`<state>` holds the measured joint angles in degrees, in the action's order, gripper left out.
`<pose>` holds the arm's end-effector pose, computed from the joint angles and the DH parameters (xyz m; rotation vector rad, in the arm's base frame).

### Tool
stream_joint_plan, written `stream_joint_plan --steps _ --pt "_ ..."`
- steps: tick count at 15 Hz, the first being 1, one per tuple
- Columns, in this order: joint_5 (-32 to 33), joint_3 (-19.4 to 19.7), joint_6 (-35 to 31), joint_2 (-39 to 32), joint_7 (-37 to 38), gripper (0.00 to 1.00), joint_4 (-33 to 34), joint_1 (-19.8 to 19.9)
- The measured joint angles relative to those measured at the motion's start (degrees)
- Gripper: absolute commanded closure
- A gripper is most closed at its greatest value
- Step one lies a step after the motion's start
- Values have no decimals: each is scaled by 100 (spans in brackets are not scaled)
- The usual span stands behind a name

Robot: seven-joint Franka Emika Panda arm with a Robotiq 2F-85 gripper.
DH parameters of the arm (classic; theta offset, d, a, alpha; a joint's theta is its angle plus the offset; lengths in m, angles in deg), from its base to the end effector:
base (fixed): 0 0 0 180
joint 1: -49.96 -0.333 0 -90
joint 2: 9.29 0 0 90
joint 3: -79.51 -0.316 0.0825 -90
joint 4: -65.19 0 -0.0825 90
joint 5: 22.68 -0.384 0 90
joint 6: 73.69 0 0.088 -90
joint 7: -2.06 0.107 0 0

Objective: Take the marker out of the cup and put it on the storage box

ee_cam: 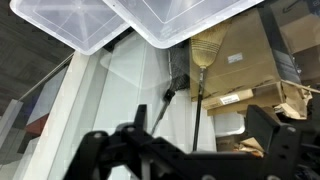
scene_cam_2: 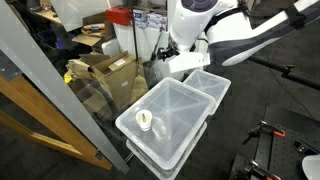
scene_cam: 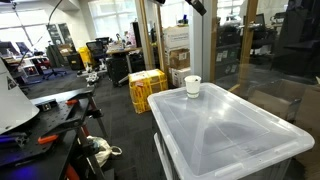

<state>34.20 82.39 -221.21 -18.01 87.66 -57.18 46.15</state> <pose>0.5824 0.0240 0.3592 2.5552 -0.9165 0.8816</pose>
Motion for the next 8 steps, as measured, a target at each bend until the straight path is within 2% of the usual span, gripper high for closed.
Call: stream_joint_plan --steps 5,8 --pt "6 -9 18 -77 0 0 48 -34" --pt "222 -5 38 -84 695 0 57 -50"
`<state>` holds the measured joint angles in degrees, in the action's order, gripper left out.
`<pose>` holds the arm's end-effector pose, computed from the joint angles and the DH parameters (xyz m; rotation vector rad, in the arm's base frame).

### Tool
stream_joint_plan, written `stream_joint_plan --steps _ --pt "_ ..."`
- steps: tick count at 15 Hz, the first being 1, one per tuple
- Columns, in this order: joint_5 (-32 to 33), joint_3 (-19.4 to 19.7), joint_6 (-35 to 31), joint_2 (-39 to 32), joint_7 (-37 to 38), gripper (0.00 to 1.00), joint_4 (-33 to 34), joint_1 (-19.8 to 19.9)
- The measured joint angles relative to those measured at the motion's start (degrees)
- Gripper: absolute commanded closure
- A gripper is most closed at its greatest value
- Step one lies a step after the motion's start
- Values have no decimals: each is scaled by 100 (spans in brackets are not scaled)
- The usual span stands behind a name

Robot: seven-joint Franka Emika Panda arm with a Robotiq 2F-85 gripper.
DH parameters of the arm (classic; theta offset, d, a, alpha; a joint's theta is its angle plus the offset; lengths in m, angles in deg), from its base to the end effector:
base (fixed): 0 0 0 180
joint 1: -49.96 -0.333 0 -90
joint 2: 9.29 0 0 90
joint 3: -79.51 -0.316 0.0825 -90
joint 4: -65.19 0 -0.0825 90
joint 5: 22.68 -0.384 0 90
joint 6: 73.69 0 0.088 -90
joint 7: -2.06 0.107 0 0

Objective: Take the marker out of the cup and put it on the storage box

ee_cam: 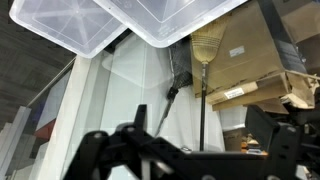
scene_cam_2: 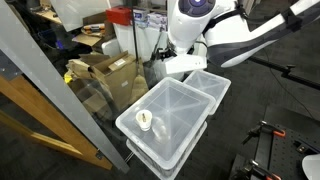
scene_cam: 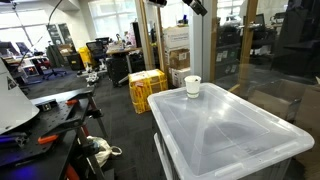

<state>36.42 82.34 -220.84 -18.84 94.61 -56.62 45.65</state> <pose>0.5846 0.0293 0.3543 2.5193 -1.0186 0.9229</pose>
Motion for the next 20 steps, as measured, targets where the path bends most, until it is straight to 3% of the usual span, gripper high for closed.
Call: stream_joint_plan --steps 6,9,14,20 --pt "1218 -56 351 -167 2577 0 68 -329" --pt "1513 -317 766 -331 3378 0 74 -415" --pt "1649 -612 1041 -740 4004 0 204 -523" --pt "1655 -728 1043 -1380 4187 0 697 -605"
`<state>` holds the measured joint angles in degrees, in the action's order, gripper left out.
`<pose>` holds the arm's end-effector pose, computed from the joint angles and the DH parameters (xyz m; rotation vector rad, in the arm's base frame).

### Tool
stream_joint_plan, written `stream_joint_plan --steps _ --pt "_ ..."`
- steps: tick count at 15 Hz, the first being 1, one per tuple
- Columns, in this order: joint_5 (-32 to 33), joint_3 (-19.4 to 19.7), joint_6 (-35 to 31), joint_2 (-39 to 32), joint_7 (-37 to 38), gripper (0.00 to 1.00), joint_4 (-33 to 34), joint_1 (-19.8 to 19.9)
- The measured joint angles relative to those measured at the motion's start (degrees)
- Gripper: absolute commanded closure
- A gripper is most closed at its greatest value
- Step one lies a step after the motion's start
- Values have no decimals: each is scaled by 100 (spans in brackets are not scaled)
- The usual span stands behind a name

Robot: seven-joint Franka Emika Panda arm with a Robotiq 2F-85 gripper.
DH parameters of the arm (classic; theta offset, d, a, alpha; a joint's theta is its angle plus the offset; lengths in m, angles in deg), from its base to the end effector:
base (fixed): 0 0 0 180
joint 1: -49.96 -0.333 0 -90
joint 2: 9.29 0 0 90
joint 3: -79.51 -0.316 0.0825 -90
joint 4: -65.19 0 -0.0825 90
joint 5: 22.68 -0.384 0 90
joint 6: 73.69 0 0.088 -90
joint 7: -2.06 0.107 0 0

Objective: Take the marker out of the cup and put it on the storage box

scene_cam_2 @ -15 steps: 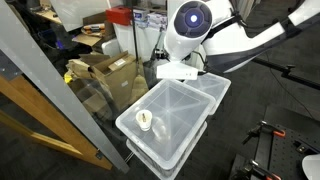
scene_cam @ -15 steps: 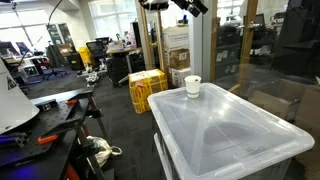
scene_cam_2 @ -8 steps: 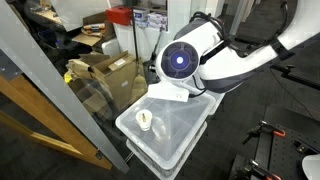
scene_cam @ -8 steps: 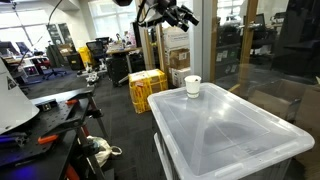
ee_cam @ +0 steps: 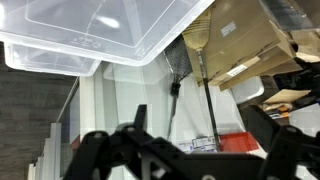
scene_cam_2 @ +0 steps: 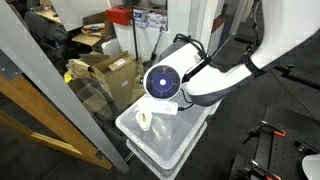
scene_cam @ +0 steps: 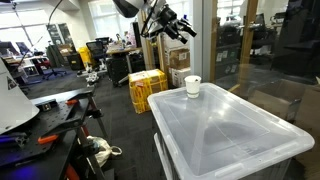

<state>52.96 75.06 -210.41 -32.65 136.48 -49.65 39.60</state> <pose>0.5914 0.1455 0.2550 2.3188 -1.3616 1.1372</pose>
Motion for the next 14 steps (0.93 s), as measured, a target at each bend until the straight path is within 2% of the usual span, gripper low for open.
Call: stream_joint_plan --steps 6,14 --pt "-3 -70 8 -740 -49 0 654 -182" --pt "125 -116 -321 -1151 -1189 0 864 -266"
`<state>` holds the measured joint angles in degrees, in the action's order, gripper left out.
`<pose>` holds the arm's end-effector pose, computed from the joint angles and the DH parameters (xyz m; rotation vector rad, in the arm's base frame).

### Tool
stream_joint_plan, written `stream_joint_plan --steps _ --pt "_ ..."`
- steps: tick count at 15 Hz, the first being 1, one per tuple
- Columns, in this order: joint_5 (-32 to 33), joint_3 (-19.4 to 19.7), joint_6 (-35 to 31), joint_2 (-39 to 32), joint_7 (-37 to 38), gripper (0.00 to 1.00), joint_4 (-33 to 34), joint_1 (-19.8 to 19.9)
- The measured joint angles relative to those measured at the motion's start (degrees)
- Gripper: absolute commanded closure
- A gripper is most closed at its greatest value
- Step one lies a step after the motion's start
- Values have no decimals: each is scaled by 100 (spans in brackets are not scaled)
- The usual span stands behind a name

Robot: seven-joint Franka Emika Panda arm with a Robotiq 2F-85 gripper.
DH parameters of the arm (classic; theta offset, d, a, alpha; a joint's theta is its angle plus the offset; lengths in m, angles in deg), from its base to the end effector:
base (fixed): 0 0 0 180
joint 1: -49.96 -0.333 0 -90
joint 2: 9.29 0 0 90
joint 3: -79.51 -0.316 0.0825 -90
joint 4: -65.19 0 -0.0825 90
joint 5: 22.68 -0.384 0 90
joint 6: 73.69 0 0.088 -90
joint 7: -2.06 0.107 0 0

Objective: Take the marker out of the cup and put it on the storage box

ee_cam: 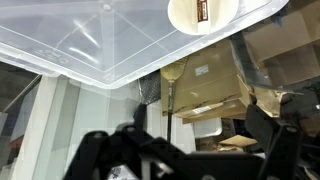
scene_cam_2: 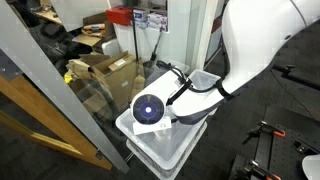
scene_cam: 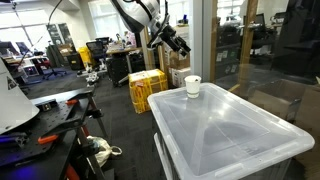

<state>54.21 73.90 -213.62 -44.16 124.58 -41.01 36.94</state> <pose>0.6089 0.2002 0.1918 2.5225 -0.9848 1.0331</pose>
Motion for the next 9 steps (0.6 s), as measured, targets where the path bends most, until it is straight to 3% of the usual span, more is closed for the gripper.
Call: stream_joint_plan --steps 9 --pt "326 3 -356 -380 -194 0 74 5"
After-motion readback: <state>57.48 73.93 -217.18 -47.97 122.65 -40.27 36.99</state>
